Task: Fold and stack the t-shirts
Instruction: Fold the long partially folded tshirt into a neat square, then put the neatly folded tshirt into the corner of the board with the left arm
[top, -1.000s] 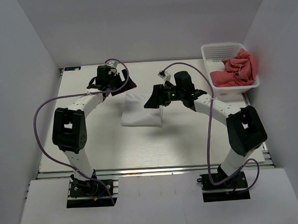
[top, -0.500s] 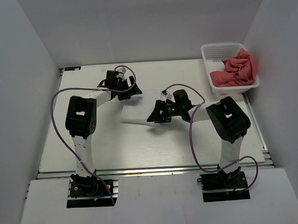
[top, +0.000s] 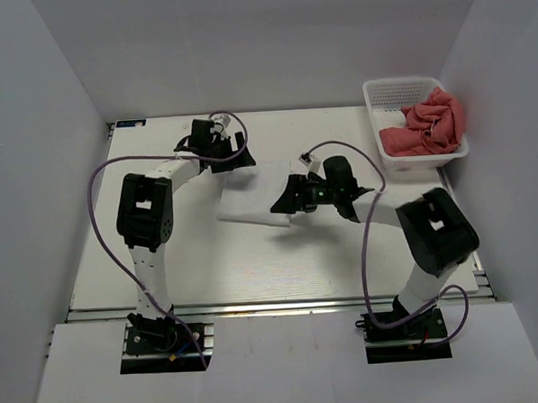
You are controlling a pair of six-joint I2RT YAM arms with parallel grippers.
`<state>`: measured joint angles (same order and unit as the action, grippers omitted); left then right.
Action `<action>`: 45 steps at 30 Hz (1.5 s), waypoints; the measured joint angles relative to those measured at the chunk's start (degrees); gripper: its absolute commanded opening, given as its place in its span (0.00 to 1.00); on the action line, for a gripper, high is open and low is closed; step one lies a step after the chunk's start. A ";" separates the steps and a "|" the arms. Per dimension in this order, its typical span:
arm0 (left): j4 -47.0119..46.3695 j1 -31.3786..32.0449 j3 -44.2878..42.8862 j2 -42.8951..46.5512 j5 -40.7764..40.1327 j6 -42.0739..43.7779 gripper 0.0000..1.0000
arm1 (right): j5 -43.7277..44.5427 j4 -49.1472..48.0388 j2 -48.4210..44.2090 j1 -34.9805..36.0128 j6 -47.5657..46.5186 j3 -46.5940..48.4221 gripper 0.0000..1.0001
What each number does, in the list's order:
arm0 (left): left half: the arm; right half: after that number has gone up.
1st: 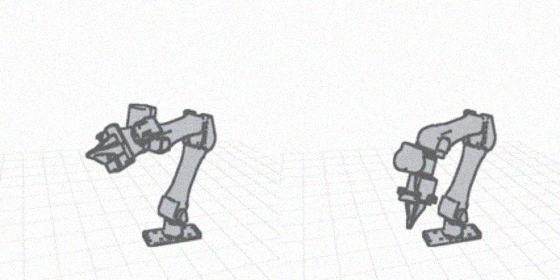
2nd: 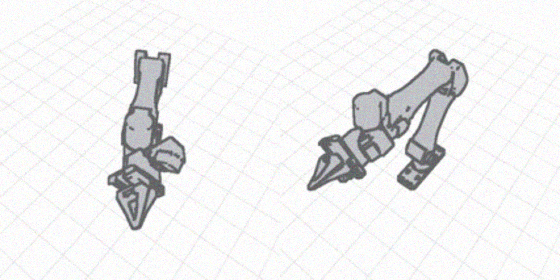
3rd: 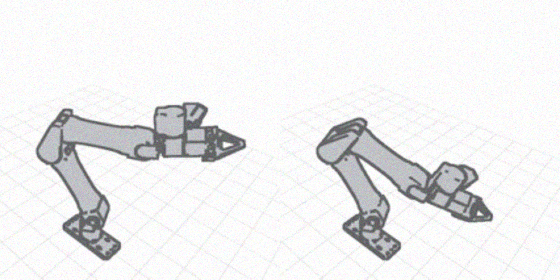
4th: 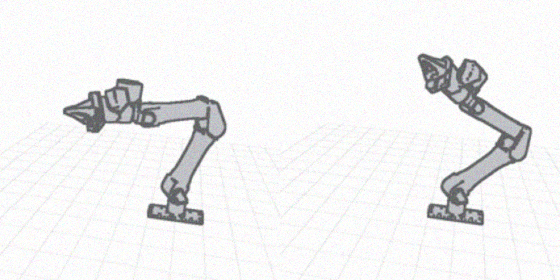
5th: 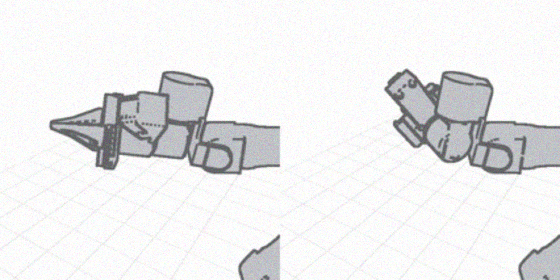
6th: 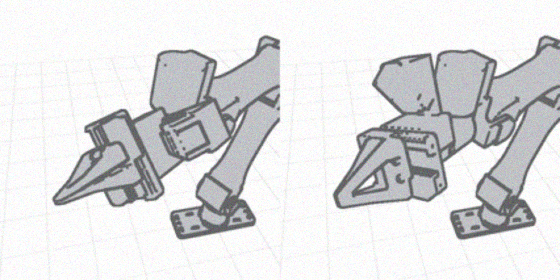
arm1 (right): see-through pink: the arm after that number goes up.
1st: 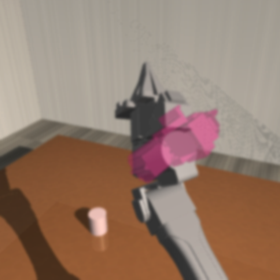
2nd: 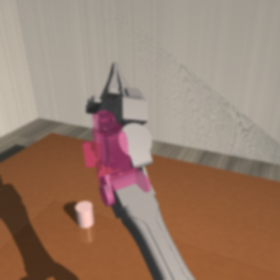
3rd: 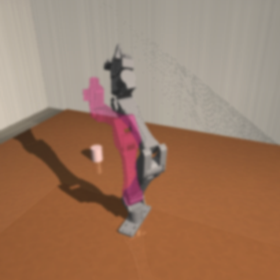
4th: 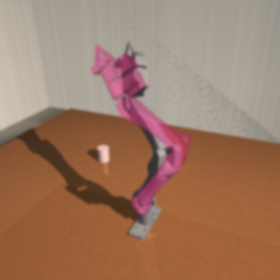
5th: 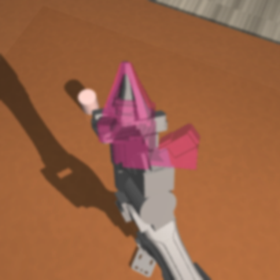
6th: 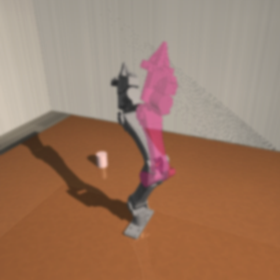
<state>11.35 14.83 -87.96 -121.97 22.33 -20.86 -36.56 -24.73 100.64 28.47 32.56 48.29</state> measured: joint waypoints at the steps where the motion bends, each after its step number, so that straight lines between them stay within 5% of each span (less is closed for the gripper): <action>1: 0.87 0.00 -0.15 0.85 -0.07 0.85 0.99 | 0.74 1.09 -2.64 0.00 -0.92 -0.02 0.90; 12: 10.75 0.31 0.37 13.66 -12.87 5.90 0.97 | 8.96 9.86 -21.70 -0.24 -6.73 -3.93 0.90; 29: 17.90 4.92 5.77 5.03 -20.74 7.82 0.50 | 24.09 23.85 -31.74 -0.39 -12.09 -7.37 0.90; 34: 18.49 5.99 4.72 4.50 -22.03 6.91 0.23 | 25.99 25.05 -31.87 -0.50 -12.83 -7.93 0.90; 35: 18.53 6.21 4.57 4.44 -22.36 6.95 0.05 | 26.23 25.11 -31.91 -0.50 -13.11 -7.93 0.90; 36: 18.60 6.36 4.52 4.42 -22.69 6.60 0.00 | 26.47 25.11 -31.98 -0.50 -13.33 -7.93 0.90; 45: 22.29 5.81 -0.07 4.20 -31.80 9.33 0.00 | 28.89 25.11 -32.63 -0.68 -14.45 -7.93 0.90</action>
<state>33.65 20.64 -88.03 -117.78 -9.47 -11.53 -7.66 0.38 68.01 27.79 18.11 40.36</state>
